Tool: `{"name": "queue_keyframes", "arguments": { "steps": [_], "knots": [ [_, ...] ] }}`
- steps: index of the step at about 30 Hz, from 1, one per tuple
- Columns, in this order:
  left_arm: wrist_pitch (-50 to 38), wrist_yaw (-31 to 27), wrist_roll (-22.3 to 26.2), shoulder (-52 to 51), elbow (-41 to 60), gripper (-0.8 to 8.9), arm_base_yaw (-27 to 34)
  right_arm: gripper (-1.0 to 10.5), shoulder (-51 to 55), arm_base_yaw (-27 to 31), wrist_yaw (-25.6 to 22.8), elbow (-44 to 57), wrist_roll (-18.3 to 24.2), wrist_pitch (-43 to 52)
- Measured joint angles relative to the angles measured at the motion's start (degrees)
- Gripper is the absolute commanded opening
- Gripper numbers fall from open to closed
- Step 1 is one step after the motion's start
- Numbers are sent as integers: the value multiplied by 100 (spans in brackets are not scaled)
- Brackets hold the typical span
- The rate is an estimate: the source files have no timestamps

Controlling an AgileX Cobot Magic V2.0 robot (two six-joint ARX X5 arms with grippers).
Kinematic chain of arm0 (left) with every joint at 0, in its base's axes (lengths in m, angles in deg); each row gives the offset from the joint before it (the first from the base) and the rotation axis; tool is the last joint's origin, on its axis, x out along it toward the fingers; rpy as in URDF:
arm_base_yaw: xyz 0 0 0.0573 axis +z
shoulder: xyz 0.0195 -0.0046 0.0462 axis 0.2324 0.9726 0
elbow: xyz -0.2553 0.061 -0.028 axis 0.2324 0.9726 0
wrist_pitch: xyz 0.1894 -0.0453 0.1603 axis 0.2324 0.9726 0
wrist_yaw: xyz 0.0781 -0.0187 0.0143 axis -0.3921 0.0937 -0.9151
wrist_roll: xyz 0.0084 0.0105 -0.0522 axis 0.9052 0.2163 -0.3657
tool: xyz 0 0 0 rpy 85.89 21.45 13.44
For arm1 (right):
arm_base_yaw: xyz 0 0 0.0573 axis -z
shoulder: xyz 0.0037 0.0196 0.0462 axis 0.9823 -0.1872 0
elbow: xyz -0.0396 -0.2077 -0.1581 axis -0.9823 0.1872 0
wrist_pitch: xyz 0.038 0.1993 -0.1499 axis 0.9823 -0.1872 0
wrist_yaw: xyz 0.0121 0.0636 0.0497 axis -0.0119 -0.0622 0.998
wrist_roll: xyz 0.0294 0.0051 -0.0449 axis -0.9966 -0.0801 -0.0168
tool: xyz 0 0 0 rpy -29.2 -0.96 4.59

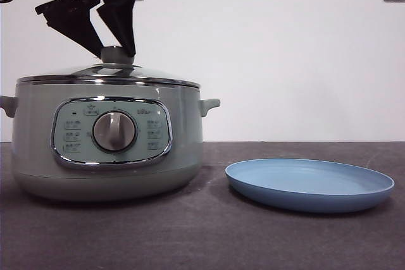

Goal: Take the potato out from the steamer,put the potato on the plate,close the lid

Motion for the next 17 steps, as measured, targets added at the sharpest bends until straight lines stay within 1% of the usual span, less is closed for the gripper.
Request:
{"name": "queue_keyframes", "arguments": {
  "steps": [1,4,12,17],
  "knots": [
    [4,0,11,0,0,114,0,626,0,0,0,0,0,0],
    [7,-2,44,0,-2,-17,0,626,0,0,0,0,-9,0],
    [70,-2,109,15,-63,-8,0,626,0,0,2,0,-59,0],
    [564,-24,166,168,-656,-8,0,626,0,0,7,0,-87,59]
  ]
}}
